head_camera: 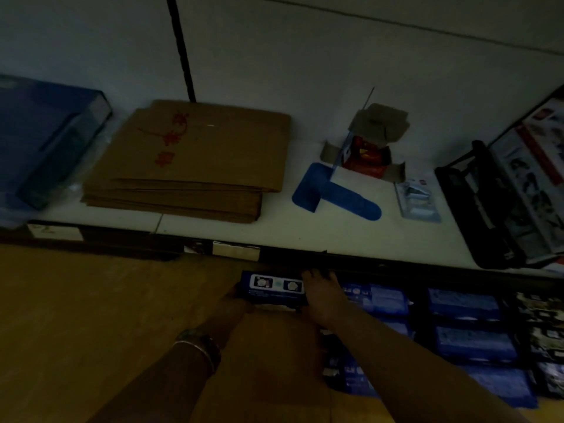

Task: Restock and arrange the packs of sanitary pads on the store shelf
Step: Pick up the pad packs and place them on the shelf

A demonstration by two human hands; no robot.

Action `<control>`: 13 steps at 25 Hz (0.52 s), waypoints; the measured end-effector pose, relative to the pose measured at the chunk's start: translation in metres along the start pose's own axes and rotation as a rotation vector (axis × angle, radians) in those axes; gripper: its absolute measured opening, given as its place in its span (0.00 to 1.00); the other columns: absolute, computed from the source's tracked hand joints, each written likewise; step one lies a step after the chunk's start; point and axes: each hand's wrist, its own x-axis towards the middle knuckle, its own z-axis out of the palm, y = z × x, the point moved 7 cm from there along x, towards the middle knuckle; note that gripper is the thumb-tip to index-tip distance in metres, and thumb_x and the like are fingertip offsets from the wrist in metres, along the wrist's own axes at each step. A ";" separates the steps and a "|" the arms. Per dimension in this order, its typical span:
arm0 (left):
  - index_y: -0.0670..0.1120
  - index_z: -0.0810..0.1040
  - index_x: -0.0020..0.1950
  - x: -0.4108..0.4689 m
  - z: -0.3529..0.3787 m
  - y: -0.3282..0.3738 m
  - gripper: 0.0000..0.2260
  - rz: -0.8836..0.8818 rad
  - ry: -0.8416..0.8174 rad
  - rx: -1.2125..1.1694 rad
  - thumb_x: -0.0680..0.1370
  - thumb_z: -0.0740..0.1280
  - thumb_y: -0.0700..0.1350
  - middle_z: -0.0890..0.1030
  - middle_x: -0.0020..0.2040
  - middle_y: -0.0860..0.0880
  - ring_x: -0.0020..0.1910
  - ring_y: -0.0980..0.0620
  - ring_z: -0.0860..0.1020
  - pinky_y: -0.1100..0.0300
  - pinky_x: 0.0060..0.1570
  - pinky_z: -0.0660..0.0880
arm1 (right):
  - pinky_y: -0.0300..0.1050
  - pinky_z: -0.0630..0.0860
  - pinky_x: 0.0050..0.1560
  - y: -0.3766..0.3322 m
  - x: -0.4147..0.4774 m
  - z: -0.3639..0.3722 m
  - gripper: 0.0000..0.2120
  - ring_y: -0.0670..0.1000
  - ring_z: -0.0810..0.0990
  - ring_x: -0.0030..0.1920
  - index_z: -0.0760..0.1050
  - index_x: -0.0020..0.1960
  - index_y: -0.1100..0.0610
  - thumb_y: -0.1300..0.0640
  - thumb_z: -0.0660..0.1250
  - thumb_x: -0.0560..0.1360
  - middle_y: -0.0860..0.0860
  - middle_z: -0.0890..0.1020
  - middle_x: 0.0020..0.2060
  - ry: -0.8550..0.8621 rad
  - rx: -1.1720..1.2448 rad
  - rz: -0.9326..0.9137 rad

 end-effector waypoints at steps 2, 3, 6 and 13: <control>0.40 0.62 0.72 0.004 0.003 -0.002 0.25 -0.004 -0.012 0.018 0.76 0.56 0.26 0.69 0.68 0.39 0.66 0.39 0.68 0.51 0.66 0.65 | 0.47 0.57 0.68 0.002 0.001 0.002 0.32 0.56 0.65 0.67 0.55 0.73 0.60 0.53 0.66 0.75 0.58 0.65 0.69 0.004 0.023 0.001; 0.40 0.62 0.71 0.007 0.003 -0.004 0.25 -0.009 -0.009 0.012 0.76 0.56 0.25 0.68 0.68 0.38 0.66 0.39 0.68 0.51 0.66 0.65 | 0.47 0.57 0.68 0.003 0.001 0.003 0.33 0.57 0.64 0.68 0.53 0.74 0.60 0.54 0.66 0.75 0.58 0.63 0.70 -0.004 0.038 0.003; 0.39 0.62 0.72 0.007 0.006 -0.006 0.23 -0.038 -0.054 0.038 0.77 0.55 0.26 0.68 0.69 0.37 0.67 0.39 0.67 0.52 0.66 0.64 | 0.46 0.60 0.67 0.004 0.002 0.007 0.34 0.58 0.64 0.68 0.51 0.75 0.60 0.55 0.65 0.76 0.58 0.60 0.72 -0.011 0.061 0.019; 0.38 0.60 0.72 0.007 0.008 -0.006 0.20 -0.077 -0.142 0.087 0.80 0.54 0.30 0.66 0.70 0.38 0.66 0.42 0.68 0.53 0.68 0.62 | 0.48 0.68 0.65 0.007 0.008 0.012 0.34 0.59 0.67 0.66 0.51 0.75 0.59 0.56 0.66 0.76 0.59 0.60 0.72 -0.011 0.099 0.038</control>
